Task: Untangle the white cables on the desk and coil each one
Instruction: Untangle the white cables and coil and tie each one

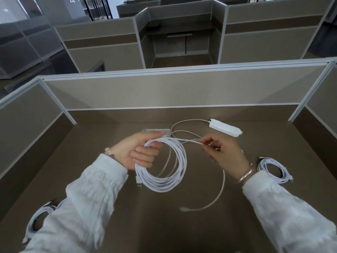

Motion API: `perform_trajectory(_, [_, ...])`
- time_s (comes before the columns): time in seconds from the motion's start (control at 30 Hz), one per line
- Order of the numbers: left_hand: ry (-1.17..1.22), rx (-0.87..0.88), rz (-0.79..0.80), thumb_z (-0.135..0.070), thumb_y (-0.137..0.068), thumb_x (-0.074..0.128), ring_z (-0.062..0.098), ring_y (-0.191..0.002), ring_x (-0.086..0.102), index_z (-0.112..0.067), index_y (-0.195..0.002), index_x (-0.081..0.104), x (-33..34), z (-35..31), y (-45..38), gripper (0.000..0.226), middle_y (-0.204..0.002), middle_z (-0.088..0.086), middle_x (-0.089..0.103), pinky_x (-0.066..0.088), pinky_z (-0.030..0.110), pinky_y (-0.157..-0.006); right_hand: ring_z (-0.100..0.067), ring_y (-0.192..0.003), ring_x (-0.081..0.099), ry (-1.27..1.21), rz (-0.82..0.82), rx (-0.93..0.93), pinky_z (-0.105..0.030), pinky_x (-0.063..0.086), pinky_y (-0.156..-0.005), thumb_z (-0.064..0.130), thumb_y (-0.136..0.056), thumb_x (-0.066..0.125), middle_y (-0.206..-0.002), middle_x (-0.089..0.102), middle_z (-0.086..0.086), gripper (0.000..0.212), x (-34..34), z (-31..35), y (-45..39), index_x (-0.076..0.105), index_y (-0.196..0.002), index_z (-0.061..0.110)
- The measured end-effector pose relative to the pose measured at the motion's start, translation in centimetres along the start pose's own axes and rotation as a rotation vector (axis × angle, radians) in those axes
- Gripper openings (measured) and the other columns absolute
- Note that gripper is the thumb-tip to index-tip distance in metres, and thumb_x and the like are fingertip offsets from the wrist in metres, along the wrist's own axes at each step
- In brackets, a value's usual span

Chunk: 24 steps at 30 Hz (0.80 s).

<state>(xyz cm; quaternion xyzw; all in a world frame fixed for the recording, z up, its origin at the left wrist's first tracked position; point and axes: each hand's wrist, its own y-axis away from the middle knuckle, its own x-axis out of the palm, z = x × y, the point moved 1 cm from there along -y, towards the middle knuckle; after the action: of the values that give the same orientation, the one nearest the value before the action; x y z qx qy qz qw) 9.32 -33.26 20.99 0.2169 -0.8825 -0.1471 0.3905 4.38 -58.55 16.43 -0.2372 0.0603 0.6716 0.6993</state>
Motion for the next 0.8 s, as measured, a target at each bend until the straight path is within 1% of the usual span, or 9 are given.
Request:
perform_trajectory(0.1, [0.089, 0.078, 0.04, -0.039, -0.097, 0.054, 0.007, -0.028, 0.024, -0.013, -0.063, 0.047, -0.5, -0.7, 0.6, 0.043, -0.039, -0.008, 0.027, 0.026, 0.018, -0.033, -0.006, -0.042, 0.055, 0.008, -0.15, 0.098, -0.022, 0.05, -0.05, 0.002, -0.079, 0.072, -0.054, 0.062, 0.01, 0.024, 0.2, -1.7, 0.8, 0.066, -0.074, 0.025])
perform_trajectory(0.17, [0.119, 0.146, 0.016, -0.038, -0.097, 0.053, 0.007, -0.028, 0.024, -0.012, -0.063, 0.048, -0.5, -1.1, 0.7, 0.043, -0.039, -0.008, 0.027, 0.026, 0.019, -0.034, -0.007, -0.046, 0.06, 0.035, -0.16, 0.174, -0.024, 0.053, -0.056, 0.004, -0.077, 0.074, -0.054, 0.064, 0.007, 0.022, 1.0, -3.0, 1.4, 0.068, -0.072, 0.025])
perform_trajectory(0.23, [0.127, 0.224, -0.043, -0.038, -0.096, 0.053, 0.006, -0.027, 0.021, -0.013, -0.061, 0.047, -0.3, -1.5, 0.7, 0.043, -0.037, -0.009, 0.025, 0.026, 0.019, -0.033, -0.011, -0.059, 0.065, 0.119, -0.13, 0.179, -0.03, 0.054, -0.065, 0.009, -0.077, 0.074, -0.064, 0.069, 0.004, 0.012, 2.2, -4.5, 2.0, 0.072, -0.076, 0.02])
perform_trajectory(0.3, [0.161, 0.318, -0.138, -0.039, -0.098, 0.046, 0.005, -0.026, 0.02, -0.015, -0.057, 0.045, -0.1, -1.8, 0.7, 0.047, -0.034, -0.009, 0.026, 0.026, 0.018, -0.031, -0.017, -0.061, 0.065, 0.2, -0.147, 0.165, -0.034, 0.053, -0.064, 0.017, -0.079, 0.074, -0.063, 0.068, 0.003, 0.003, 3.2, -5.6, 2.8, 0.073, -0.076, 0.017])
perform_trajectory(0.37, [0.168, 0.425, -0.277, -0.039, -0.098, 0.042, 0.005, -0.022, 0.023, -0.016, -0.053, 0.042, 0.2, -2.0, 0.6, 0.051, -0.031, -0.01, 0.029, 0.023, 0.017, -0.029, -0.016, -0.055, 0.063, 0.215, -0.164, 0.201, -0.035, 0.052, -0.06, 0.023, -0.082, 0.072, -0.056, 0.065, 0.002, 0.014, 3.8, -6.1, 3.7, 0.073, -0.07, 0.015])
perform_trajectory(0.53, [0.069, 0.579, -0.52, -0.038, -0.096, 0.047, 0.004, -0.023, 0.021, -0.017, -0.053, 0.04, 0.8, -1.7, -0.2, 0.048, -0.033, -0.008, 0.025, 0.02, 0.014, -0.028, -0.016, -0.045, 0.059, 0.154, 0.02, 0.338, -0.04, 0.054, -0.055, 0.019, -0.088, 0.063, -0.054, 0.061, -0.006, 0.019, 5.5, -5.3, 5.1, 0.066, -0.071, 0.013])
perform_trajectory(0.6, [0.064, 0.616, -0.587, -0.037, -0.097, 0.048, 0.004, -0.024, 0.02, -0.017, -0.057, 0.038, 0.9, -1.5, -0.6, 0.046, -0.034, -0.008, 0.024, 0.022, 0.014, -0.028, -0.022, -0.046, 0.064, 0.031, 0.06, 0.371, -0.035, 0.054, -0.049, 0.008, -0.087, 0.062, -0.06, 0.062, -0.005, 0.019, 6.2, -4.0, 5.5, 0.061, -0.084, 0.026])
perform_trajectory(0.7, [0.053, 0.679, -0.687, -0.037, -0.098, 0.048, 0.005, -0.026, 0.018, -0.017, -0.06, 0.036, 1.0, -1.4, -1.2, 0.044, -0.036, -0.007, 0.022, 0.019, 0.014, -0.029, -0.025, -0.055, 0.068, -0.201, 0.064, 0.413, -0.029, 0.052, -0.047, 0.003, -0.088, 0.06, -0.078, 0.066, -0.009, 0.043, 6.6, -2.1, 6.0, 0.046, -0.106, 0.039])
perform_trajectory(0.8, [0.013, 0.709, -0.772, -0.036, -0.098, 0.049, 0.005, -0.027, 0.017, -0.017, -0.062, 0.035, 1.0, -1.4, -1.4, 0.042, -0.038, -0.007, 0.022, 0.017, 0.015, -0.03, -0.028, -0.057, 0.068, -0.313, 0.205, 0.383, -0.032, 0.052, -0.048, 0.004, -0.091, 0.056, -0.079, 0.069, -0.013, 0.023, 7.0, -0.4, 6.0, 0.05, -0.092, 0.026])
